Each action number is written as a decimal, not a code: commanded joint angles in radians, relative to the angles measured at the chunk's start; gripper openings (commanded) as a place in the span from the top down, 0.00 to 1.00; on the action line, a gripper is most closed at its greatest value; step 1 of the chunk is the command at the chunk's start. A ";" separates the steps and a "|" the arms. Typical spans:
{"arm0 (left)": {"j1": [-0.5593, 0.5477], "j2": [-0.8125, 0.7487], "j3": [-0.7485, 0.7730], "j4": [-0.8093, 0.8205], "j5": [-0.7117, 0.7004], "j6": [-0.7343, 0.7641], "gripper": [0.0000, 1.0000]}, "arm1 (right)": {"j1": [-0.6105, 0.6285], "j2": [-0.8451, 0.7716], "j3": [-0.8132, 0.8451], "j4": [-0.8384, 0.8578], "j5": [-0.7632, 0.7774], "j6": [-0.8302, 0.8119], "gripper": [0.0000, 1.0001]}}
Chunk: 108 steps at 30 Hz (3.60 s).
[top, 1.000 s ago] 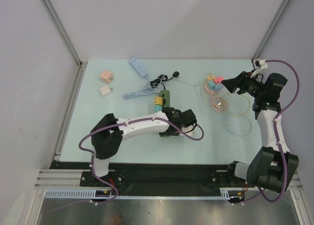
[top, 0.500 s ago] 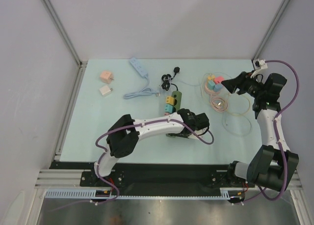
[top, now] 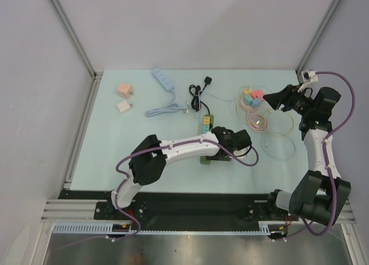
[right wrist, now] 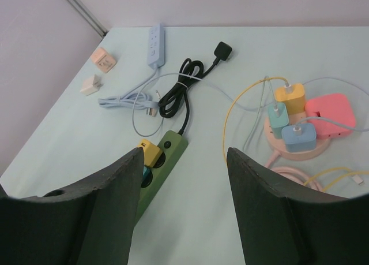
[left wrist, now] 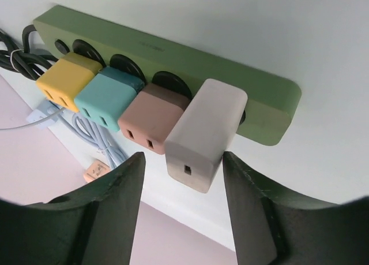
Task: Pull the plug off the socket
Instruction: Move the socket to the center of the board, then remove the plug from the socket.
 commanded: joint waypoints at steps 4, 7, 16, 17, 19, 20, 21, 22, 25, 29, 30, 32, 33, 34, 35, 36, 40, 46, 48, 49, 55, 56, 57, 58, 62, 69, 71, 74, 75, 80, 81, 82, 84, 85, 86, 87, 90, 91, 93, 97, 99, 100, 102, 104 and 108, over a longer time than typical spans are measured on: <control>-0.003 -0.119 0.027 0.132 0.017 -0.087 0.23 | -0.006 -0.012 -0.004 0.043 -0.017 0.011 0.36; -0.002 -0.245 -0.056 0.244 0.060 -0.135 0.10 | -0.008 -0.015 -0.004 0.043 -0.014 0.008 0.36; 0.090 -0.579 -0.456 0.554 0.205 -0.416 0.01 | -0.006 -0.009 -0.011 0.041 -0.008 -0.001 0.35; 0.124 -0.615 -0.535 0.630 0.229 -0.496 0.01 | -0.005 -0.008 -0.011 0.041 -0.008 -0.001 0.36; 0.181 -0.707 -0.614 0.709 0.303 -0.586 0.00 | -0.002 -0.005 -0.011 0.038 -0.004 -0.006 0.36; 0.204 -0.734 -0.683 0.770 0.321 -0.692 0.00 | 0.003 -0.002 -0.012 0.038 0.000 -0.007 0.36; 0.228 -0.775 -0.715 0.802 0.341 -0.756 0.00 | 0.006 0.000 -0.014 0.037 0.002 -0.009 0.36; 0.280 -0.786 -0.737 0.815 0.364 -0.825 0.00 | 0.009 0.001 -0.014 0.037 0.003 -0.014 0.36; 0.369 -0.783 -0.803 0.870 0.552 -1.003 0.00 | 0.023 0.006 -0.014 0.032 0.009 -0.018 0.36; 0.374 -0.734 -0.809 0.892 0.587 -1.118 0.00 | 0.035 0.012 -0.015 0.028 0.017 -0.027 0.36; 0.373 -0.720 -0.802 0.879 0.591 -1.137 0.00 | 0.038 0.015 -0.015 0.028 0.019 -0.027 0.36; 0.362 -0.676 -0.770 0.852 0.581 -1.190 0.00 | 0.040 0.014 -0.017 0.028 0.020 -0.029 0.36; 0.356 -0.662 -0.757 0.814 0.567 -1.207 0.01 | 0.040 0.015 -0.015 0.028 0.020 -0.029 0.36; 0.339 -0.637 -0.745 0.795 0.552 -1.238 0.00 | 0.041 0.017 -0.015 0.028 0.020 -0.029 0.36; 0.330 -0.622 -0.714 0.771 0.517 -1.249 0.00 | 0.041 0.017 -0.017 0.028 0.022 -0.027 0.36; 0.321 -0.607 -0.697 0.743 0.490 -1.262 0.00 | 0.043 0.018 -0.017 0.028 0.019 -0.027 0.36; 0.267 -0.516 -0.581 0.525 0.340 -1.336 0.00 | 0.049 0.020 -0.017 0.028 0.022 -0.027 0.36; 0.227 -0.403 -0.469 0.459 0.280 -1.365 0.00 | 0.052 0.021 -0.017 0.028 0.023 -0.027 0.36; 0.212 -0.364 -0.443 0.425 0.245 -1.376 0.00 | 0.052 0.021 -0.017 0.028 0.023 -0.029 0.36; 0.207 -0.351 -0.408 0.399 0.225 -1.382 0.01 | 0.052 0.021 -0.017 0.028 0.023 -0.027 0.36; 0.186 -0.274 -0.331 0.326 0.157 -1.379 0.07 | 0.054 0.023 -0.017 0.028 0.023 -0.029 0.35; 0.184 -0.265 -0.323 0.323 0.153 -1.379 0.09 | 0.054 0.023 -0.017 0.028 0.023 -0.027 0.35; 0.183 -0.255 -0.315 0.313 0.151 -1.376 0.10 | 0.054 0.020 -0.017 0.026 0.025 -0.029 0.36; 0.181 -0.239 -0.299 0.307 0.147 -1.375 0.12 | 0.054 0.021 -0.017 0.026 0.023 -0.029 0.35; 0.164 -0.208 -0.262 0.281 0.119 -1.372 0.15 | 0.054 0.023 -0.017 0.026 0.025 -0.029 0.36; 0.138 -0.163 -0.219 0.235 0.079 -1.355 0.20 | 0.052 0.020 -0.017 0.028 0.025 -0.023 0.36; 0.135 -0.159 -0.219 0.229 0.073 -1.347 0.23 | 0.054 0.020 -0.018 0.029 0.025 -0.018 0.36; 0.133 -0.157 -0.225 0.229 0.062 -1.333 0.30 | 0.054 0.024 -0.021 0.038 0.020 -0.009 0.35; 0.133 -0.159 -0.226 0.232 0.055 -1.320 0.39 | 0.054 0.026 -0.023 0.041 0.017 -0.004 0.36; 0.135 -0.180 -0.263 0.290 0.028 -1.254 0.76 | 0.058 0.031 -0.032 0.064 0.011 0.025 0.35; 0.138 -0.185 -0.272 0.327 0.031 -1.223 0.92 | 0.063 0.034 -0.037 0.069 0.009 0.026 0.35; 0.141 -0.207 -0.301 0.345 0.053 -1.209 1.00 | 0.066 0.035 -0.041 0.078 0.009 0.034 0.35; 0.152 -0.249 -0.382 0.452 0.094 -1.156 1.00 | 0.081 0.044 -0.049 0.094 0.000 0.058 0.36; 0.155 -0.308 -0.422 0.498 0.135 -1.137 1.00 | 0.089 0.047 -0.060 0.112 0.000 0.066 0.36; 0.167 -0.353 -0.468 0.563 0.168 -1.103 1.00 | 0.096 0.052 -0.066 0.120 -0.001 0.075 0.36; 0.176 -0.393 -0.567 0.623 0.197 -1.088 1.00 | 0.109 0.057 -0.070 0.130 -0.001 0.097 0.36; 0.222 -0.546 -0.714 0.871 0.332 -1.042 1.00 | 0.161 0.089 -0.090 0.170 -0.001 0.146 0.34; 0.235 -0.579 -0.788 0.964 0.359 -1.033 1.00 | 0.188 0.107 -0.096 0.190 0.000 0.166 0.34; 0.267 -0.640 -0.837 1.017 0.393 -1.017 1.00 | 0.216 0.124 -0.113 0.213 0.003 0.196 0.32; 0.298 -0.689 -0.907 1.099 0.412 -0.996 1.00 | 0.287 0.150 -0.162 0.287 0.051 0.302 0.21; 0.310 -0.705 -0.924 1.137 0.421 -0.990 1.00 | 0.325 0.167 -0.191 0.322 0.095 0.341 0.17; 0.314 -0.709 -0.926 1.151 0.426 -0.988 1.00 | 0.336 0.176 -0.199 0.334 0.103 0.357 0.17; 0.324 -0.712 -0.924 1.180 0.433 -0.982 1.00 | 0.378 0.205 -0.210 0.344 0.136 0.407 0.16; 0.328 -0.714 -0.921 1.195 0.438 -0.977 1.00 | 0.405 0.222 -0.221 0.339 0.187 0.455 0.17; 0.342 -0.699 -0.903 1.211 0.453 -0.983 1.00 | 0.452 0.253 -0.270 0.365 0.279 0.568 0.18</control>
